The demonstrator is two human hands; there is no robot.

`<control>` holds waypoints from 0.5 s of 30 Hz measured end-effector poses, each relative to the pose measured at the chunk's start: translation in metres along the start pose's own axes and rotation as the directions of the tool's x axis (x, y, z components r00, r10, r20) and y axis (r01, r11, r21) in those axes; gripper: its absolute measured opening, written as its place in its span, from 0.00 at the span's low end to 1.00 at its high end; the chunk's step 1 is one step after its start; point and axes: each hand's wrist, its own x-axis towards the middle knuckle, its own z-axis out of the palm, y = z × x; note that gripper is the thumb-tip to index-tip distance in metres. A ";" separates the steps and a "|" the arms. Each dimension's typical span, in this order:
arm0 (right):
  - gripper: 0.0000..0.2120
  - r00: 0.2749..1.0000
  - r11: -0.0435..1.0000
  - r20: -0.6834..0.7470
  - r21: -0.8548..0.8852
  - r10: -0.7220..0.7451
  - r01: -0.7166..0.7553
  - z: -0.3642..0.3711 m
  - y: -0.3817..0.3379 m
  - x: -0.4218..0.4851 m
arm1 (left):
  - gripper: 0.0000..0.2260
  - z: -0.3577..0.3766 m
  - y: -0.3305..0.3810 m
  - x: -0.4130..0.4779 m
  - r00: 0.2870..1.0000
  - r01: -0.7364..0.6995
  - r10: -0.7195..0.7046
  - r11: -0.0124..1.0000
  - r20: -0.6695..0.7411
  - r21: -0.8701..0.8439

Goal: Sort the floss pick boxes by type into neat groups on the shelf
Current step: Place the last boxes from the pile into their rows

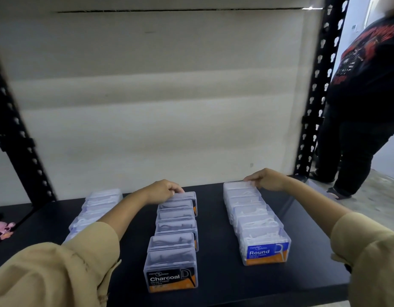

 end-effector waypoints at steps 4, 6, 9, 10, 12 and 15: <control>0.15 0.994 0.995 -0.105 -0.094 -0.024 0.014 0.006 -0.002 -0.011 | 0.15 0.006 0.002 -0.005 0.997 0.027 -0.026 0.999 -0.068 0.021; 0.14 0.989 0.994 -0.144 -0.107 -0.038 0.022 0.007 -0.002 -0.018 | 0.14 0.009 0.006 -0.009 0.995 0.030 -0.028 0.999 -0.097 0.026; 0.14 0.981 0.995 -0.182 -0.084 -0.072 0.057 0.005 -0.009 -0.035 | 0.14 0.014 0.020 -0.018 0.987 0.003 0.004 0.999 -0.161 0.046; 0.14 0.977 0.995 -0.197 -0.070 -0.086 0.073 0.005 -0.012 -0.042 | 0.14 0.017 0.026 -0.021 0.981 -0.016 0.024 0.999 -0.193 0.045; 0.14 0.968 0.993 -0.223 -0.035 -0.115 0.110 0.006 -0.017 -0.059 | 0.15 0.023 0.039 -0.030 0.968 -0.065 0.074 0.997 -0.241 0.042; 0.15 0.947 0.980 -0.257 -0.081 -0.195 0.180 0.013 -0.022 -0.089 | 0.15 0.036 0.060 -0.044 0.954 -0.150 0.156 0.988 -0.255 0.043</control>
